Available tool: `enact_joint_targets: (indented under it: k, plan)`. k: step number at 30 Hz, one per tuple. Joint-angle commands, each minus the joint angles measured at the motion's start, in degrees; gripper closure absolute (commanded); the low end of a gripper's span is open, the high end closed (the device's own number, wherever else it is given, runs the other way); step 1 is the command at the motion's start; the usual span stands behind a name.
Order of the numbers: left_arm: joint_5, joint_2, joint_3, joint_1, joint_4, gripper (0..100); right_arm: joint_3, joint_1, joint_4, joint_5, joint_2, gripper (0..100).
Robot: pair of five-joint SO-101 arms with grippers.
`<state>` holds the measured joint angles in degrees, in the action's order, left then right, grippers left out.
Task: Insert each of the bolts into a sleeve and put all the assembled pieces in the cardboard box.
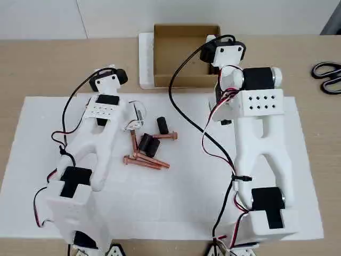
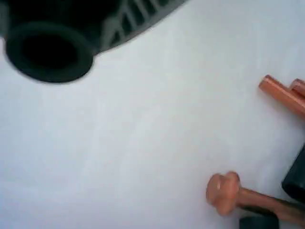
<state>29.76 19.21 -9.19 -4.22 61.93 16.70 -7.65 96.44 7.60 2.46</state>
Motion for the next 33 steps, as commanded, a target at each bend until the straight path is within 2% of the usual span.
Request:
enact_joint_targets:
  k: [1, 8, 14, 23, 33]
  plan:
    - [0.1, -0.1, 2.5, -0.5, -0.9, 85, 2.9, 0.7, 0.0, 0.3, -3.2, 99.5]
    - [0.2, 0.0, 2.2, -0.7, -0.5, 85, 2.8, 0.7, 0.0, 0.2, -3.2, 99.5]
    - [0.0, -0.2, 2.4, -2.5, 0.4, 100, 2.8, 0.7, 0.0, 0.2, -3.4, 99.5]
    - [0.0, -0.5, 3.0, -3.7, 0.7, 99, 2.8, 0.7, 0.0, 0.2, -3.4, 99.5]
    - [-0.1, -0.5, 16.7, -3.3, 14.7, 99, 2.8, 0.4, 0.0, 0.2, -3.6, 99.5]
